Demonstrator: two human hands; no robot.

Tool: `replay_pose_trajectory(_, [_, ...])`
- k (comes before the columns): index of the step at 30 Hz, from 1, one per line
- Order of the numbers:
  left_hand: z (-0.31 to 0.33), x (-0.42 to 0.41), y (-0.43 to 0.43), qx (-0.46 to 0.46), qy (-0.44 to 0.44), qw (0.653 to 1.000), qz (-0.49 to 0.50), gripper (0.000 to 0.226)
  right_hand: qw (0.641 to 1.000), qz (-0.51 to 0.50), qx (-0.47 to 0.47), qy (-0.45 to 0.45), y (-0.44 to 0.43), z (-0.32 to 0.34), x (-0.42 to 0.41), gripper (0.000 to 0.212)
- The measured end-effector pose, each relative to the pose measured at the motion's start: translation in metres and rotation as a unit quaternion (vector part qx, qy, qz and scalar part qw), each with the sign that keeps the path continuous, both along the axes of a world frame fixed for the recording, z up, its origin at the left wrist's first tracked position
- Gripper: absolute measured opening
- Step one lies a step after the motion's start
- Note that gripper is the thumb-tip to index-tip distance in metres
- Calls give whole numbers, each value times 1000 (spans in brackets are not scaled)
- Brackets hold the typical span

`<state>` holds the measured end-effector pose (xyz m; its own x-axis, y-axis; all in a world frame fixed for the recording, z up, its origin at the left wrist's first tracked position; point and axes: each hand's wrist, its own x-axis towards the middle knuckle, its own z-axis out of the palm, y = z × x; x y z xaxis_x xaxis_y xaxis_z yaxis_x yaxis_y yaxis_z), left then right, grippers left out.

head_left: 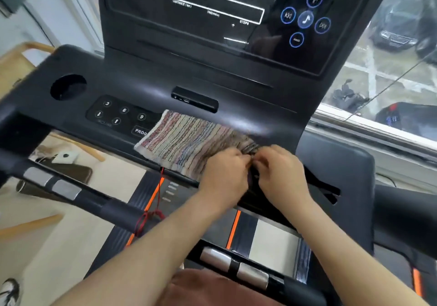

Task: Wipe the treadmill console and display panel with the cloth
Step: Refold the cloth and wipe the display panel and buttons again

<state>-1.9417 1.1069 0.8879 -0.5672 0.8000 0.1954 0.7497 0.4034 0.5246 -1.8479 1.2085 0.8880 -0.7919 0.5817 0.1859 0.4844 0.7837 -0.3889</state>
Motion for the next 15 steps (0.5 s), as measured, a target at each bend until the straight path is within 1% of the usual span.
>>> replay_pose_trajectory(2, [-5, 23, -15, 27, 2, 999, -26, 19, 1000, 13, -10, 11, -12, 0, 29, 7])
replay_pose_trajectory(4, [-6, 19, -8, 34, 6, 999, -40, 16, 1000, 16, -2, 8, -1, -2, 27, 7])
replay_pose_trajectory(6, [-2, 4, 13, 21, 16, 999, -38, 10, 1000, -11, 11, 1, 17, -2, 7, 8])
replay_pose_trajectory(9, [0, -3, 36, -6, 30, 999, -16, 15, 998, -62, -11, 8, 26, -4, -2, 8])
replay_pose_trajectory(13, [-7, 42, -2, 39, 2, 997, -71, 14, 997, -54, -23, 43, -13, -4, 57, 7])
replay_pose_trajectory(15, [-10, 49, -8, 45, 3, 995, -91, 18, 997, -42, -34, 51, -13, -7, 67, 7])
